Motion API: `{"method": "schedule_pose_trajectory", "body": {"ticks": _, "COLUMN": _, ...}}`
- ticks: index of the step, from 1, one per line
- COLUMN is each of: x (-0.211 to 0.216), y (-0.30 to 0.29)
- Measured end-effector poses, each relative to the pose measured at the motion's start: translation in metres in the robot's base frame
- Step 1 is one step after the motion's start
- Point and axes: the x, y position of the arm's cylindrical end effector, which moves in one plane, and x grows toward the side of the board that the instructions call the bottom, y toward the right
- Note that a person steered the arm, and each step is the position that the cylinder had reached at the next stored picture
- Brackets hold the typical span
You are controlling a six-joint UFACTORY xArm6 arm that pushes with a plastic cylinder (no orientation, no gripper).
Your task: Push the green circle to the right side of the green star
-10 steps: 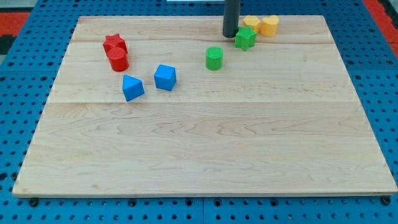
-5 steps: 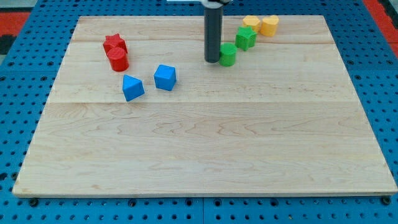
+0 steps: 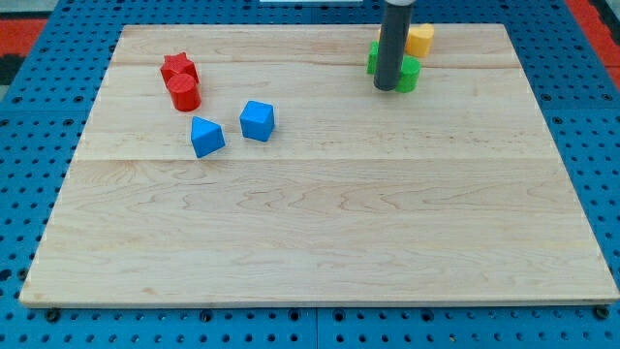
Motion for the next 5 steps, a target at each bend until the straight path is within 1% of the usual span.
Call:
{"method": "schedule_pose_trajectory", "body": {"ticks": 1, "x": -0.001, "y": 0.013}}
{"method": "schedule_pose_trajectory", "body": {"ticks": 2, "x": 0.023, "y": 0.032}}
{"method": "schedule_pose_trajectory", "body": {"ticks": 3, "x": 0.014, "y": 0.062}}
{"method": "schedule_pose_trajectory", "body": {"ticks": 4, "x": -0.011, "y": 0.066}}
{"method": "schedule_pose_trajectory", "body": {"ticks": 5, "x": -0.014, "y": 0.066}}
